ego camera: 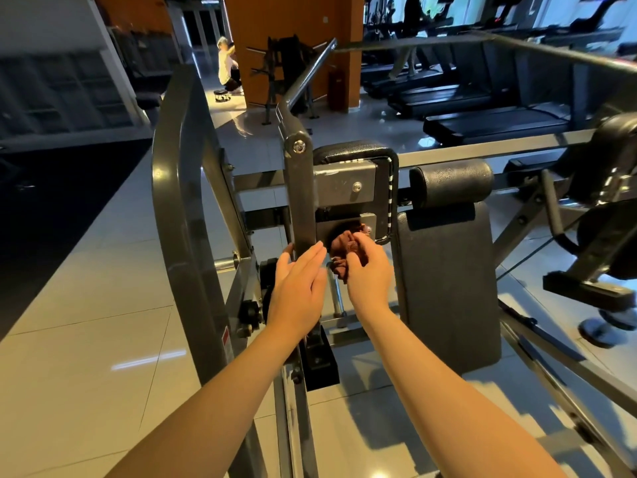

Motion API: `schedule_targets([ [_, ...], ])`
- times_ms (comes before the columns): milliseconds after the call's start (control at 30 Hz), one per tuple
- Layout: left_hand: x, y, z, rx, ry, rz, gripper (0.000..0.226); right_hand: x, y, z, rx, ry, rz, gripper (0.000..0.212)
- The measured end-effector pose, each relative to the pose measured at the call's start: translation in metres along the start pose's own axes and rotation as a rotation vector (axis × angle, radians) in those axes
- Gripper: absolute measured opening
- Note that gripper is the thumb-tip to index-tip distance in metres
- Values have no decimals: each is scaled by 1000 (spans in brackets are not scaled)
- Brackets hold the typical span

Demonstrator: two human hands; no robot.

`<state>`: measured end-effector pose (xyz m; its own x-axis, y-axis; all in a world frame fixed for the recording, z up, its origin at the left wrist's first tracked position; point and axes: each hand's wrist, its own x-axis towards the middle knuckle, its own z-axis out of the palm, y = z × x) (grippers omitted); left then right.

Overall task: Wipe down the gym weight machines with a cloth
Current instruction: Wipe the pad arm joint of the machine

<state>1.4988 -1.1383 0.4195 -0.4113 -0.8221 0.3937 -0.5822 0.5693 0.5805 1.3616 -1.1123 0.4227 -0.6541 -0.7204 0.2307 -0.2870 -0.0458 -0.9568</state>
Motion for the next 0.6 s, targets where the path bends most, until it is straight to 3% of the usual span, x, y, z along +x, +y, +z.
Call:
schedule_targets([
  [233,0,-1,3,-14,8,-28,43,-3,0,5,-131,-159,-66,38],
  [400,-2,2,2,-25,-11,-50,43,6,8,-14,-102,50,9,39],
  [600,0,1,-1,-54,-7,-50,43,-9,-4,17,-99,-114,-69,36],
])
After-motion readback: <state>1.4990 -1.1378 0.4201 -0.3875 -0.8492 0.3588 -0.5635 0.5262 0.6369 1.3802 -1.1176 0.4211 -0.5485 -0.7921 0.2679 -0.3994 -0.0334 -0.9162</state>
